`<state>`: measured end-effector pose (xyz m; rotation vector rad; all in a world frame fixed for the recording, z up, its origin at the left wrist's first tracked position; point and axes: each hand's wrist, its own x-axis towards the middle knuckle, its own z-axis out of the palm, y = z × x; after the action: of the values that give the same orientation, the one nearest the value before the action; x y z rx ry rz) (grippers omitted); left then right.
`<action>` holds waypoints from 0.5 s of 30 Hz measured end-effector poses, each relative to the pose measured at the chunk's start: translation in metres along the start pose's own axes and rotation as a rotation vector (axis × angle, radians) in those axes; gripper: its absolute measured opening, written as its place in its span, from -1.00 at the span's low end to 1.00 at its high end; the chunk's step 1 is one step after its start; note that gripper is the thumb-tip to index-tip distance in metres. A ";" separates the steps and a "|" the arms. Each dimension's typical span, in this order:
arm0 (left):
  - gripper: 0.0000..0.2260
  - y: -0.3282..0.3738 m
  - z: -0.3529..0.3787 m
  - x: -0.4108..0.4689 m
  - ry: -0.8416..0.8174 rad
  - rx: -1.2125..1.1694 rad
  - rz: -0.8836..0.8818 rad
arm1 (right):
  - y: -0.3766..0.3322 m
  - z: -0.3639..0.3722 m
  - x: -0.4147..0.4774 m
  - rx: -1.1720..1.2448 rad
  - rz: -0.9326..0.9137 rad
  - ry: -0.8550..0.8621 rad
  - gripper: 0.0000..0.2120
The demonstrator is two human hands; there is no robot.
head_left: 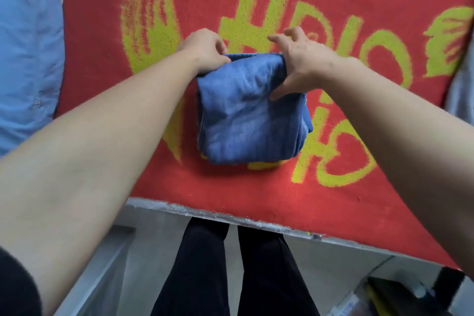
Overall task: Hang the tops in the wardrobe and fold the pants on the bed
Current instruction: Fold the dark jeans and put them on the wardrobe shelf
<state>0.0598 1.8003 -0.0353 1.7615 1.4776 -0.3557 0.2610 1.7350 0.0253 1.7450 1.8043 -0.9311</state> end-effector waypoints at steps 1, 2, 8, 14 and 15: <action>-0.86 -0.003 0.002 -0.002 -0.026 -0.094 0.004 | -0.002 0.000 0.007 -0.019 0.020 0.002 0.30; -0.79 -0.004 0.004 -0.005 -0.071 -0.233 -0.005 | -0.004 0.002 0.014 -0.049 0.026 -0.005 0.38; -0.45 -0.009 -0.003 -0.018 -0.271 -0.377 -0.008 | -0.006 0.010 0.033 -0.133 0.001 0.001 0.28; -0.46 0.019 -0.005 -0.029 -0.296 -0.125 0.060 | -0.007 0.027 0.006 -0.088 0.110 0.126 -0.15; -0.40 0.023 -0.003 -0.036 -0.269 -0.086 0.060 | -0.008 0.032 -0.001 -0.082 0.119 0.152 -0.22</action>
<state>0.0703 1.7773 -0.0009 1.6161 1.2293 -0.4715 0.2492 1.7111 0.0061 1.8929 1.7816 -0.6839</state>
